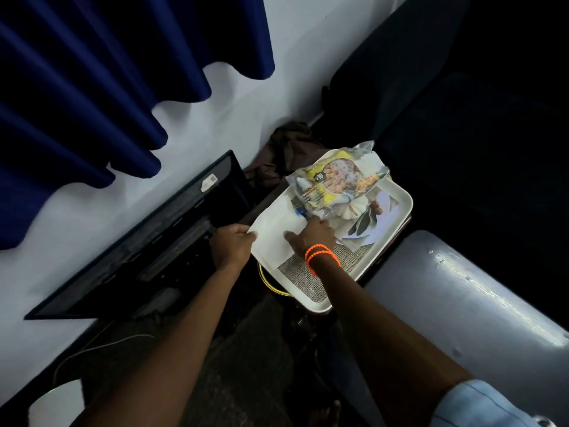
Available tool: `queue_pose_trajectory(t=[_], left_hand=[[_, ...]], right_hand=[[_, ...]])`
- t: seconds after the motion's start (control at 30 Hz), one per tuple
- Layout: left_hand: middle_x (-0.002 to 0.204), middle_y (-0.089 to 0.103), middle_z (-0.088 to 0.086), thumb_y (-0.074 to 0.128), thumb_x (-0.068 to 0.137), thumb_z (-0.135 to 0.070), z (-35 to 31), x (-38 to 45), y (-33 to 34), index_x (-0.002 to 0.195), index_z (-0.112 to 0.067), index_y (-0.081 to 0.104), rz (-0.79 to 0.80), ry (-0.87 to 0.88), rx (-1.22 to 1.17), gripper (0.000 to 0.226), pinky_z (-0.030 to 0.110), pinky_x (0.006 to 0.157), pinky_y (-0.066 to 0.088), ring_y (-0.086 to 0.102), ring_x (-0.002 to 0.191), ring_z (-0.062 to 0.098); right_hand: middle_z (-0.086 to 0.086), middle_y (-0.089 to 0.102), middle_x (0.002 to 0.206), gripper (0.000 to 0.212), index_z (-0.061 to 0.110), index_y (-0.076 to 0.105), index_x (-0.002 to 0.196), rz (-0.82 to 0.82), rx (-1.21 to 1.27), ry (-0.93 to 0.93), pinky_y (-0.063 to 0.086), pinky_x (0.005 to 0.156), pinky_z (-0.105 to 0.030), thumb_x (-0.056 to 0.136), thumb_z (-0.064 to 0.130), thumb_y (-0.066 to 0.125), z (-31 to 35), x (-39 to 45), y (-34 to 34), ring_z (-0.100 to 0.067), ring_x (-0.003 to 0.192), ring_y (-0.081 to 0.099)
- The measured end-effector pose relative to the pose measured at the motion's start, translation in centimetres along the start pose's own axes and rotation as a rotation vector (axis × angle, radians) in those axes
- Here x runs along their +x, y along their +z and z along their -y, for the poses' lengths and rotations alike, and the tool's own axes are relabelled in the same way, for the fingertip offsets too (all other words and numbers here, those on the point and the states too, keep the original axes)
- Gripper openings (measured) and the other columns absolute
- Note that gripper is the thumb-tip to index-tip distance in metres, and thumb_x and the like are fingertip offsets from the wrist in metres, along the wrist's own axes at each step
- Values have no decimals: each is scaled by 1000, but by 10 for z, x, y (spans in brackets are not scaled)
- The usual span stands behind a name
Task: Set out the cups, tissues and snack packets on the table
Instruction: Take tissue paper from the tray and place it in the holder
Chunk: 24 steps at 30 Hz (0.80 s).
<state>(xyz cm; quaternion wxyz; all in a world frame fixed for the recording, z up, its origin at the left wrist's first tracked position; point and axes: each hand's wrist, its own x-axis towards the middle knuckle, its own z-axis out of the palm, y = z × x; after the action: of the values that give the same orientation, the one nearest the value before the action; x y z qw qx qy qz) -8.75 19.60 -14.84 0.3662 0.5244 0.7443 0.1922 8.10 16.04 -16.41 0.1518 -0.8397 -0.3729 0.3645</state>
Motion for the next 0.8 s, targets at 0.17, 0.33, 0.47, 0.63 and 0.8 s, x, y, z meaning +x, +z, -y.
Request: queue_pose_trajectory(t=[0.17, 0.33, 0.47, 0.63, 0.8], left_hand=[[94, 78, 4, 76, 87, -20, 0, -12, 2, 99, -12, 77, -52, 111, -111, 15, 34, 84, 58, 72, 85, 17], [100, 75, -1, 67, 95, -25, -13, -26, 3, 102, -23, 66, -19, 170, -395, 8, 34, 82, 58, 71, 93, 16], [112, 75, 8, 64, 97, -26, -33, -46, 10, 100, -25, 63, 15, 85, -627, 3, 47, 81, 62, 73, 106, 29], [117, 74, 17, 62, 99, -18, -54, -83, 23, 106, -20, 64, 187, -149, -902, 7, 38, 67, 61, 72, 108, 35], [100, 78, 9, 55, 99, -35, -54, -135, 40, 119, -14, 68, 480, -309, -1022, 32, 45, 72, 63, 77, 92, 28]], right_hand=[[-7, 63, 97, 35, 19, 63, 91, 38, 241, 36, 45, 94, -40, 71, 44, 78, 6, 7, 2, -31, 105, 56], [-15, 54, 72, 26, 12, 52, 75, 202, 1000, 201, 57, 64, -40, 76, -1, 74, 9, -3, -8, -29, 70, 58], [-13, 66, 81, 13, 6, 64, 97, 356, 1332, 357, 56, 55, -31, 85, 5, 69, -1, -25, -25, -23, 61, 65], [-13, 76, 99, 24, 7, 64, 118, 560, 1613, 386, 62, 60, -35, 94, 8, 59, -34, -55, -45, -25, 76, 75], [-24, 66, 121, 42, -1, 61, 126, 339, 1526, 311, 60, 69, -42, 84, -6, 61, -100, -71, -87, -36, 93, 68]])
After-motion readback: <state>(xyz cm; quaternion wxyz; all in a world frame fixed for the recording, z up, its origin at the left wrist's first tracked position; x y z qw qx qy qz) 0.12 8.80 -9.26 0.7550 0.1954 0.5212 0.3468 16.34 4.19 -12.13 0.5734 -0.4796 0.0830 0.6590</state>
